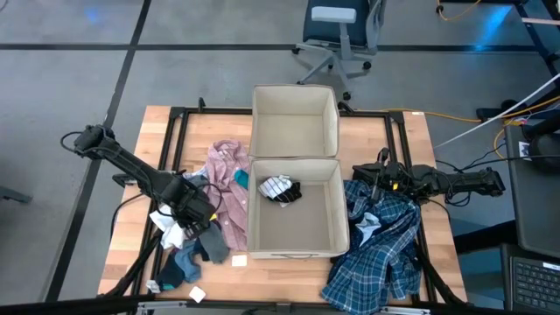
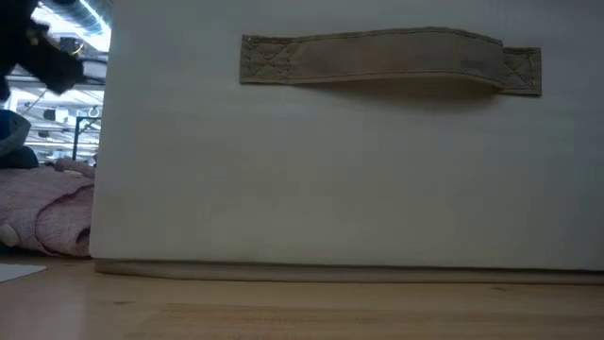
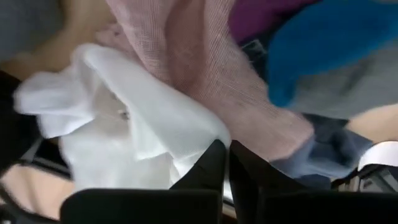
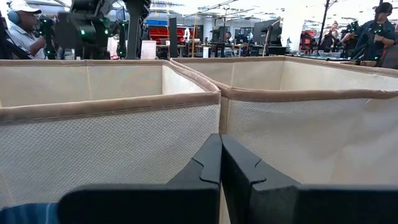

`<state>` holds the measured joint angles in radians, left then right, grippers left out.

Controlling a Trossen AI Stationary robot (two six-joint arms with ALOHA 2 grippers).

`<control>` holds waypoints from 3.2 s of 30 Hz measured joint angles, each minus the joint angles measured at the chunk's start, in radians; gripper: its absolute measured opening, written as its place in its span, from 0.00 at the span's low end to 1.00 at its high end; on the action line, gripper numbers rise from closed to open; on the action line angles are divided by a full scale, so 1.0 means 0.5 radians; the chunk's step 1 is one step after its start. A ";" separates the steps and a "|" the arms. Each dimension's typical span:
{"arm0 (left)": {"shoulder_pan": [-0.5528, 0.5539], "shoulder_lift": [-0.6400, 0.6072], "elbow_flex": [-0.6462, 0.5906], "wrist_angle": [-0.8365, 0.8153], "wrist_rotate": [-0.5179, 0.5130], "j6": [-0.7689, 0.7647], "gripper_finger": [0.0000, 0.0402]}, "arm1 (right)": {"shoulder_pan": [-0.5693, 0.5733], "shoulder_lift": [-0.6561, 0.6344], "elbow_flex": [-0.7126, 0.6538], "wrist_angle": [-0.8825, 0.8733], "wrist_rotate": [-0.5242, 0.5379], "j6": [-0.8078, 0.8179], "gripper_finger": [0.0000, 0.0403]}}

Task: Sort clothes
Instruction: Put the white sock into the bottom laundry organizer

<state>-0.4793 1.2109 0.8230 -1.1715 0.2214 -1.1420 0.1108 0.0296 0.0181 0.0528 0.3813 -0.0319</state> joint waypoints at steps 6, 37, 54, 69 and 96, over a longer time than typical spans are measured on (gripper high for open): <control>0.000 -0.023 0.370 -0.274 -0.240 0.076 0.02 | 0.000 0.000 0.000 0.003 0.000 0.000 0.02; 0.301 -0.040 1.426 0.481 -1.377 1.711 0.03 | 0.000 0.000 -0.001 0.008 0.021 0.000 0.02; 0.641 0.050 1.340 1.520 -1.147 2.457 0.04 | 0.000 0.000 -0.001 0.009 0.022 0.000 0.02; 0.683 0.260 0.886 1.671 -1.053 2.391 0.04 | 0.000 0.002 -0.001 0.006 0.023 -0.007 0.02; 0.703 0.333 0.633 1.721 -1.092 2.407 0.34 | 0.000 0.002 -0.001 0.008 0.044 -0.006 0.02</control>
<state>-0.1280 1.3773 1.1397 -0.3110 -0.3248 0.0616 0.1108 0.0303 0.0177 0.0566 0.4034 -0.0349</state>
